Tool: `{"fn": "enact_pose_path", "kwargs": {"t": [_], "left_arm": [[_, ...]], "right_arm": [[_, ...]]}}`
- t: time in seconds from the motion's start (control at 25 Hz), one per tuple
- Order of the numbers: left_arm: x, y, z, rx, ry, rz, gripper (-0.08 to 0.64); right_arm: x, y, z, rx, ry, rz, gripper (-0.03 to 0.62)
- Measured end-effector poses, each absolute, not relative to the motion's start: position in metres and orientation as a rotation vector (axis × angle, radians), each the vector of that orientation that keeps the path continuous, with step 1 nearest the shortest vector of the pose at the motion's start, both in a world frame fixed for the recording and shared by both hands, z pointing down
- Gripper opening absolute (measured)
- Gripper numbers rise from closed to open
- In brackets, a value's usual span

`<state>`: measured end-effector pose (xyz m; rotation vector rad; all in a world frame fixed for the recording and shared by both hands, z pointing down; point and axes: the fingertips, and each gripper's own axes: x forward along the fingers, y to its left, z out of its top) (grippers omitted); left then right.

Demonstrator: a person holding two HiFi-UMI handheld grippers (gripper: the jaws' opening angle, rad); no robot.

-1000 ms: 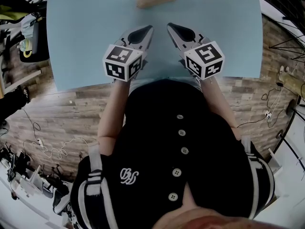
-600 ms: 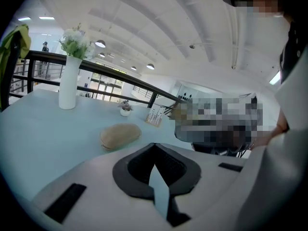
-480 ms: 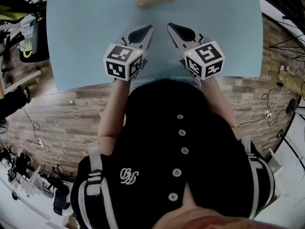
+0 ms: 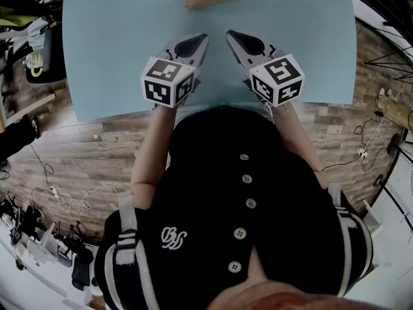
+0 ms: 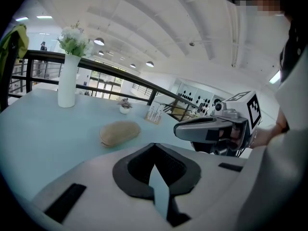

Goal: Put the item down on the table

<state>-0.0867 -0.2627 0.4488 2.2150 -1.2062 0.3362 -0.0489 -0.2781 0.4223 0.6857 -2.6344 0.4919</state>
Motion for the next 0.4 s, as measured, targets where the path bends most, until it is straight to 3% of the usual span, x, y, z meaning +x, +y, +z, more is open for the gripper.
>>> {"fn": "enact_pose_path", "kwargs": {"t": [0.4], "left_arm": [[-0.0889, -0.2619, 0.4532, 2.203, -1.187, 0.34, 0.009]], "right_arm": [[-0.0526, -0.2773, 0.4243, 0.669, -2.632, 0.49, 0.011]]}}
